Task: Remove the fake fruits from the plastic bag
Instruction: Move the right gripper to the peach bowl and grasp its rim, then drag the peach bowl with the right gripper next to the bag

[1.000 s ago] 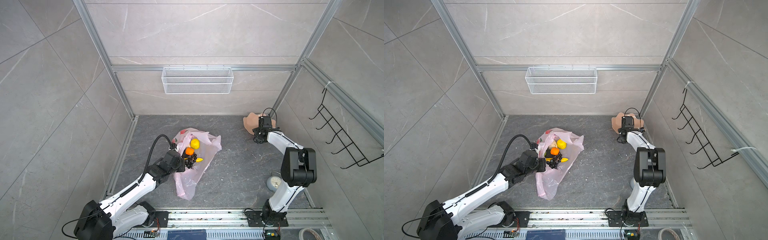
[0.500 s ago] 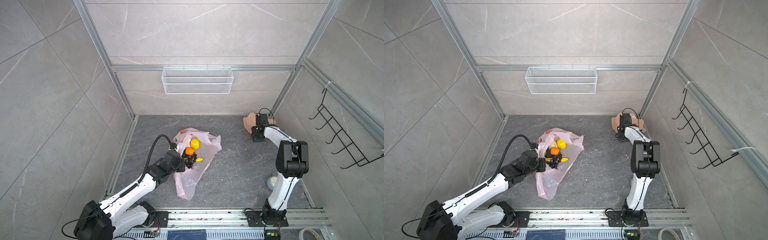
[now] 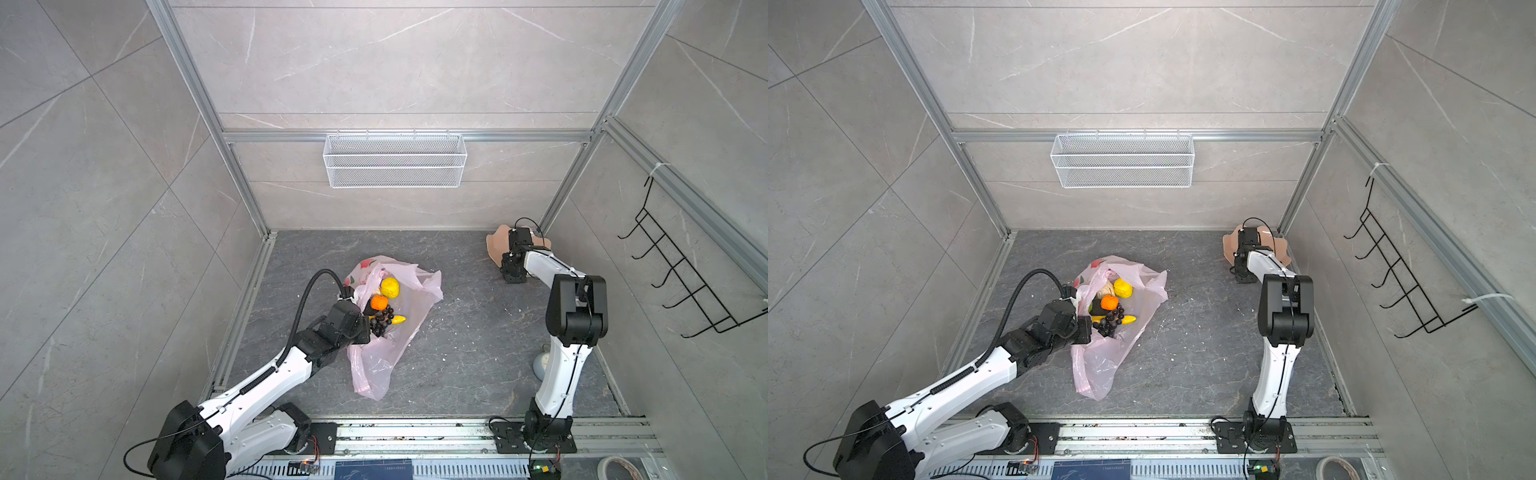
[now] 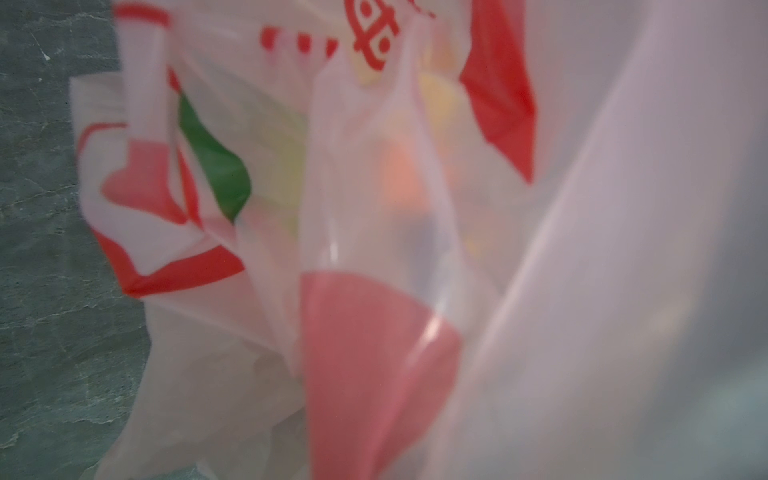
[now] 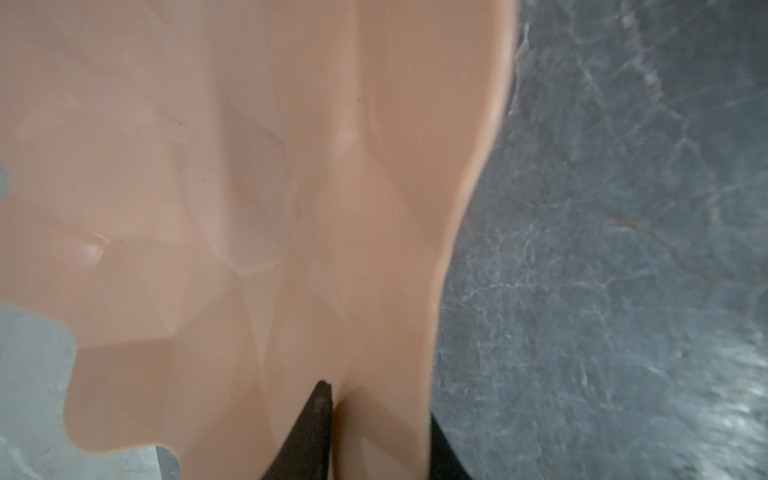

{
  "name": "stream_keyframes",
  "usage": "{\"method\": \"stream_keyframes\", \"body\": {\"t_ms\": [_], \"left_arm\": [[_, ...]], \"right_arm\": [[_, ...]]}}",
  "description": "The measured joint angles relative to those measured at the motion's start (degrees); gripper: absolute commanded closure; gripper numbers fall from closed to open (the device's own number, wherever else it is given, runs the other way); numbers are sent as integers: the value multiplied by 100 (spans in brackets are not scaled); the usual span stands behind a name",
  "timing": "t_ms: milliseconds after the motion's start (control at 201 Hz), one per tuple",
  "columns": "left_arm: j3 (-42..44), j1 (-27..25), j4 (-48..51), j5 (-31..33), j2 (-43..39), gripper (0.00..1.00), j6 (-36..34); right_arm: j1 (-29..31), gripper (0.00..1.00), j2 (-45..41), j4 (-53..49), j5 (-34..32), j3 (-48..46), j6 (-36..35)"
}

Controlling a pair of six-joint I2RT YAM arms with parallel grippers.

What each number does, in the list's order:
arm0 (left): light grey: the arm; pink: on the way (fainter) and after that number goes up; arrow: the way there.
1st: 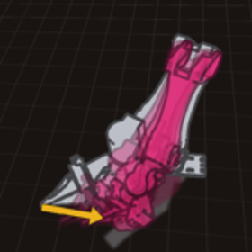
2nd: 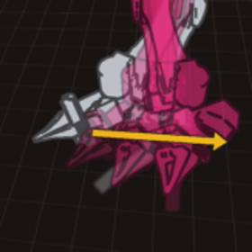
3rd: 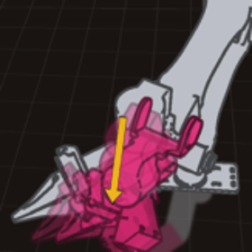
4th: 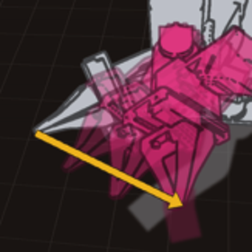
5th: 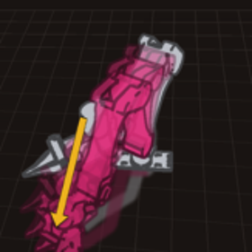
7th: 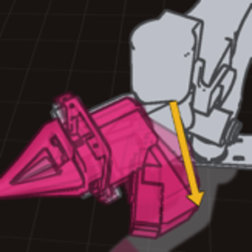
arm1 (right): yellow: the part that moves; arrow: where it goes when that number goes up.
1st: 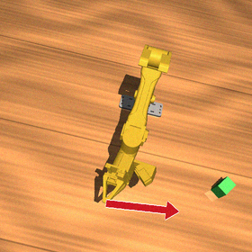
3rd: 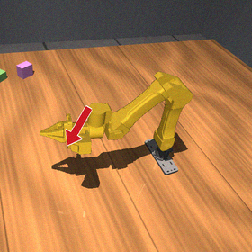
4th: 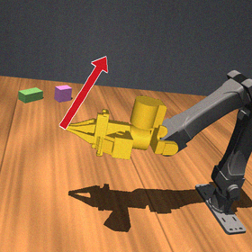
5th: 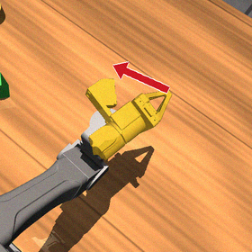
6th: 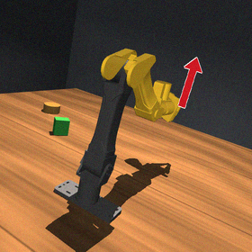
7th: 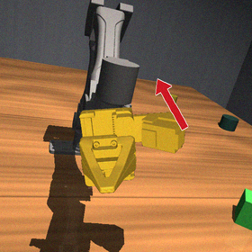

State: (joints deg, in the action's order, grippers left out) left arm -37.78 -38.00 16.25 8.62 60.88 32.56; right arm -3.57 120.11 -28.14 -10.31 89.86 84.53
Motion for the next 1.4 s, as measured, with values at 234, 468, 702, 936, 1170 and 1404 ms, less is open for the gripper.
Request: {"method": "stream_keyframes", "body": {"t_ms": [234, 468, 702, 936, 1170, 1404], "left_arm": [[0, 0, 2, 9, 44, 100, 0], [-85, 0, 72, 197, 175, 100, 11], [-721, 2, 221, 721, 605, 100, 68], [-1014, 0, 221, 852, 868, 100, 72], [-1445, 7, 422, 1093, 1193, 100, 44], [-2376, 190, 544, 1147, 2140, 100, -68]], "right_arm": [[-20, 92, -164, 365, 48, -190, -28], [-13, 94, -1058, 750, 337, -1270, -302], [282, 94, -2243, 964, 1084, -2691, -1016], [815, 97, -3552, 984, 2002, -4197, -1829], [1307, 98, -4850, 656, 2520, -5274, -2288], [1692, 98, -5477, 422, 2903, -5845, -2417]]}}
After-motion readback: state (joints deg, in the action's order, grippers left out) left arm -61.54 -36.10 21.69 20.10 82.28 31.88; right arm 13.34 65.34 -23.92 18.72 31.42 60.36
